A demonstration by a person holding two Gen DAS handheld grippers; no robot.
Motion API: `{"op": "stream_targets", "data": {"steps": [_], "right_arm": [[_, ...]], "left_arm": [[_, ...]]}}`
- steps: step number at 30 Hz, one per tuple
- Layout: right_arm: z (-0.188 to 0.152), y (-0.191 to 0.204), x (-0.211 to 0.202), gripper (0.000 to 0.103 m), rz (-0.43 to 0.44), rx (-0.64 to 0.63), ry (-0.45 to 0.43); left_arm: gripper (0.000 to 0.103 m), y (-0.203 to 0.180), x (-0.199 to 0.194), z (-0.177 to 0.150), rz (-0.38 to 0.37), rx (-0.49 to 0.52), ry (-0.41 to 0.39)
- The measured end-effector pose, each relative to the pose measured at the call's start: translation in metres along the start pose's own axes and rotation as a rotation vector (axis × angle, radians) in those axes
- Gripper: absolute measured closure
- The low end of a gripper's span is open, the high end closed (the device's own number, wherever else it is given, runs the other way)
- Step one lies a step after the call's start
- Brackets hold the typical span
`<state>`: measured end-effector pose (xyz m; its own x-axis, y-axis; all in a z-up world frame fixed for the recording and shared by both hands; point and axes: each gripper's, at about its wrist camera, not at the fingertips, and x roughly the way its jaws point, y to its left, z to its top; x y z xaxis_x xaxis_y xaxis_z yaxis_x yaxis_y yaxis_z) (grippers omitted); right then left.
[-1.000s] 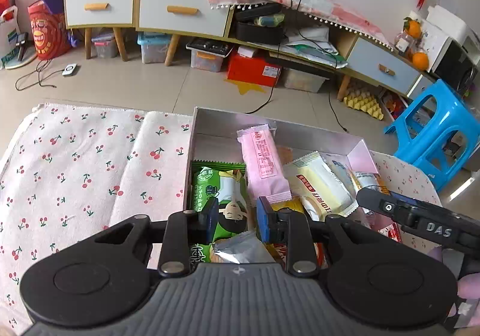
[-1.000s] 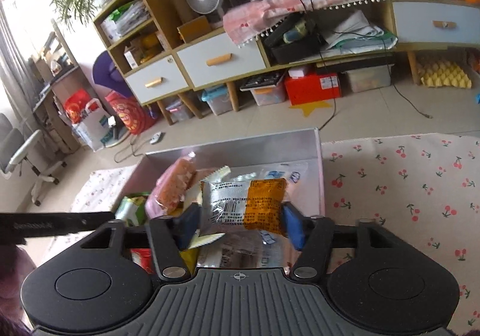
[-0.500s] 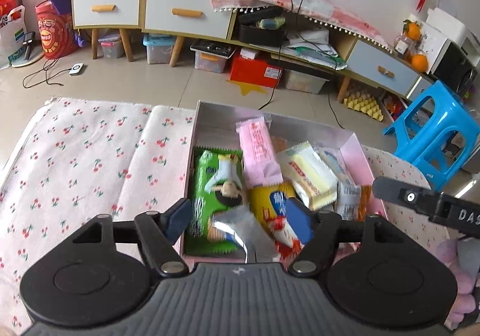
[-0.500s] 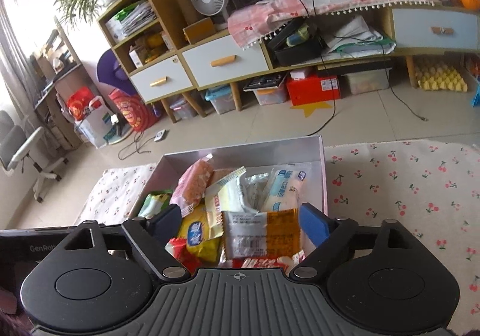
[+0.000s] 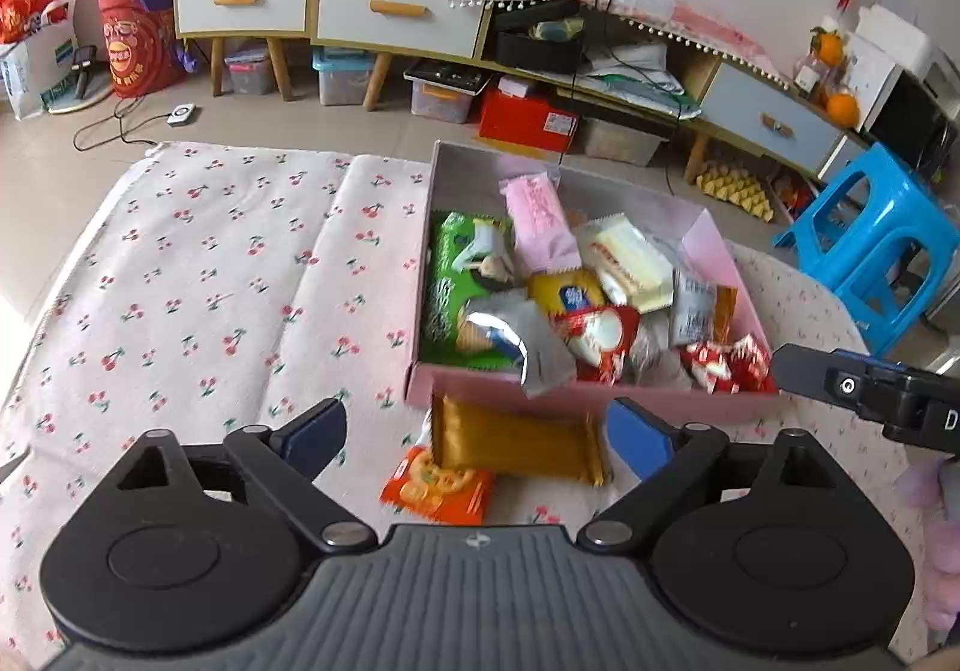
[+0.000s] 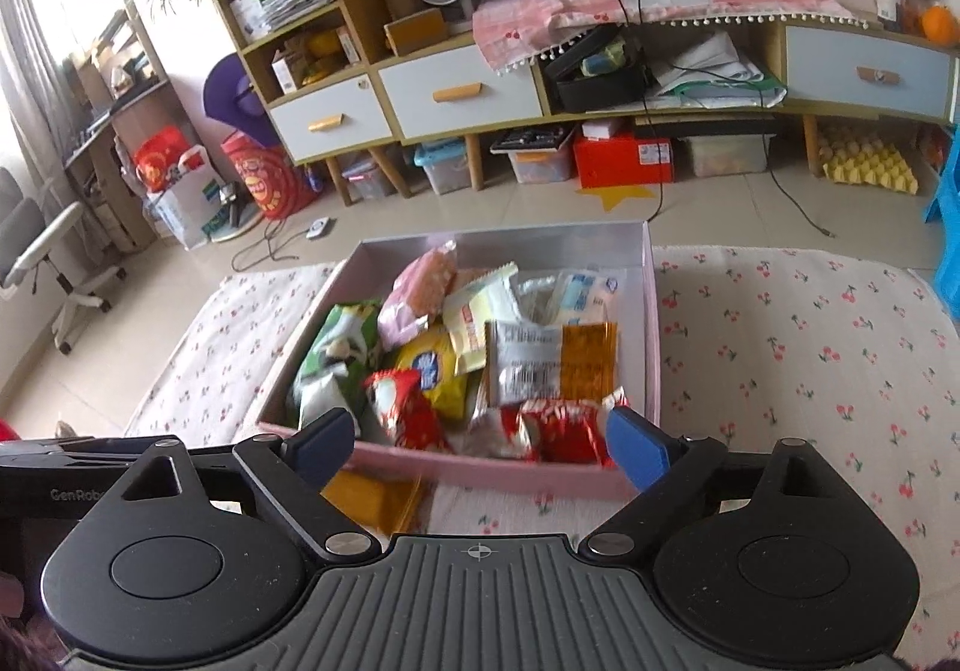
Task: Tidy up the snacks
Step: 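Withdraw both tools from the box back over the table, then grasp the orange jam biscuit pack with the left tool while the right tool grasps the gold bar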
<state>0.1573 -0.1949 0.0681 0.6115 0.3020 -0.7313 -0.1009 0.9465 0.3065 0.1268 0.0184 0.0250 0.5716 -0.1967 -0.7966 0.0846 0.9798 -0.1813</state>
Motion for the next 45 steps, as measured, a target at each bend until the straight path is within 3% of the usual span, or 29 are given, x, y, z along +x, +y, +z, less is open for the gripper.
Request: {"op": "stream_targets", "data": {"steps": [11, 16, 25, 29, 34, 37, 39, 45], "right_arm": [[-0.036, 0.011, -0.004, 0.004, -0.024, -0.039, 0.036], [-0.05, 0.012, 0.001, 0.004, -0.028, -0.033, 0.078], [-0.06, 0.024, 0.009, 0.004, -0.029, -0.117, 0.074], [-0.065, 0.026, 0.019, 0.004, -0.026, -0.157, 0.079], [-0.07, 0.027, 0.028, 0.004, -0.018, -0.201, 0.068], [-0.071, 0.027, 0.033, 0.004, -0.012, -0.216, 0.068], [-0.072, 0.026, 0.036, 0.004, -0.009, -0.223, 0.066], [-0.072, 0.028, 0.045, 0.004, -0.011, -0.256, 0.062]], "left_arm": [[0.001, -0.002, -0.004, -0.027, 0.053, 0.087, -0.019], [0.001, -0.005, 0.002, -0.04, 0.098, 0.216, -0.025], [0.004, -0.007, 0.026, -0.059, 0.089, 0.37, -0.027], [0.014, -0.006, 0.038, -0.061, 0.082, 0.409, -0.038], [0.027, 0.0, 0.045, -0.056, 0.037, 0.351, -0.049], [0.041, 0.0, 0.045, -0.055, 0.016, 0.329, -0.054], [0.058, 0.0, 0.045, -0.054, 0.0, 0.32, -0.055], [0.061, 0.001, 0.043, -0.053, -0.01, 0.328, -0.041]]}}
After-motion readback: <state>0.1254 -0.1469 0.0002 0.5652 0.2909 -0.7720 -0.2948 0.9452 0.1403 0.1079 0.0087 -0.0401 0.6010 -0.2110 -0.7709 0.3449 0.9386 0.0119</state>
